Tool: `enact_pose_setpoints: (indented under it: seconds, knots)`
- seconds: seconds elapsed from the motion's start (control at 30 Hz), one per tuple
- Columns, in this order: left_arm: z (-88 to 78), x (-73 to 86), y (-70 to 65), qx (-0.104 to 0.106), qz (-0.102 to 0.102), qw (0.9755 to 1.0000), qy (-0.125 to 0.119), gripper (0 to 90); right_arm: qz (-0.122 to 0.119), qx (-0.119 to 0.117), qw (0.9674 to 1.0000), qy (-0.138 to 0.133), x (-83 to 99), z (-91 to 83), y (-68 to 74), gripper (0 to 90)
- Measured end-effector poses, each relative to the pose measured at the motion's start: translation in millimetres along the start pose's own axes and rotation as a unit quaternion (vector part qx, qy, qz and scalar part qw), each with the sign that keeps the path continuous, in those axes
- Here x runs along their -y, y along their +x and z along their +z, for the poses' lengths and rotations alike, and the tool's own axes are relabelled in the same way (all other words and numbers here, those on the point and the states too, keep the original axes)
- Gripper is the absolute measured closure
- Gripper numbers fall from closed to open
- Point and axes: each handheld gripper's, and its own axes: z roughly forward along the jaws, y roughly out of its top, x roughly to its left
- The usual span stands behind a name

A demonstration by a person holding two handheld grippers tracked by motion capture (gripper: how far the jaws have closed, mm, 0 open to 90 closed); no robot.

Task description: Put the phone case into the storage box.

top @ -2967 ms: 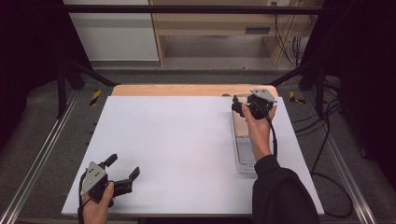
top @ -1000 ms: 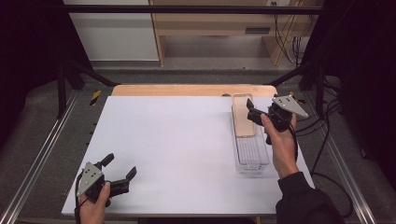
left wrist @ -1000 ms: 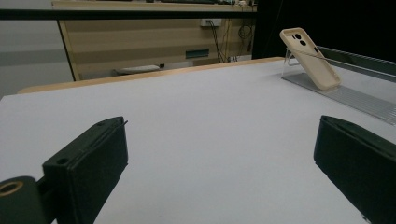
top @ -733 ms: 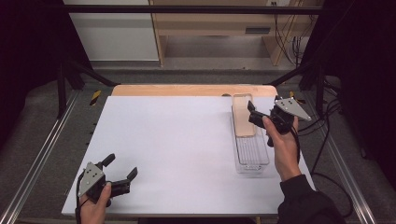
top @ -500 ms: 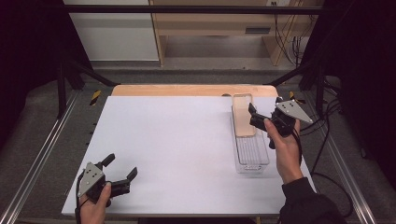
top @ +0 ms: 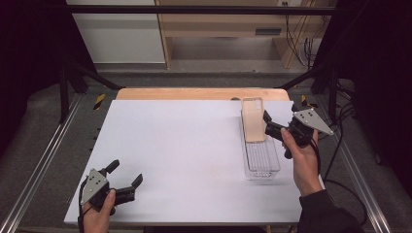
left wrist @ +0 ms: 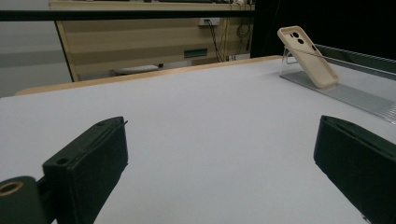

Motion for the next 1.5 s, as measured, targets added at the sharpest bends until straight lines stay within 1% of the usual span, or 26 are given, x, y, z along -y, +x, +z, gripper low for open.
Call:
enact_pose_setpoints:
  seconds: [0.2,0.33,0.43,1.03,1.5]
  knots:
    - [-0.3,0.1,0.1,-0.001,0.001,1.0000,0.001,2.7,0.002,0.003,1.0000,-0.004,4.0,-6.0,-4.5,4.8]
    - [-0.4,0.0,0.1,0.000,0.000,1.0000,0.000,2.7,-0.002,0.004,1.0000,-0.005,6.1,-9.5,-6.0,4.8]
    - [-0.5,0.1,0.4,0.001,0.000,1.0000,-0.001,2.7,-0.004,0.000,1.0000,-0.004,7.1,-12.1,-6.4,4.8]
    - [-2.4,0.0,3.1,-0.003,-0.001,1.0000,-0.003,2.7,-0.003,-0.005,1.0000,-0.005,16.6,-27.8,-9.4,4.8]
    - [-2.3,-0.2,2.7,-0.001,0.001,1.0000,-0.004,2.7,0.001,-0.010,0.9999,-0.001,25.2,-43.6,-15.8,5.0]
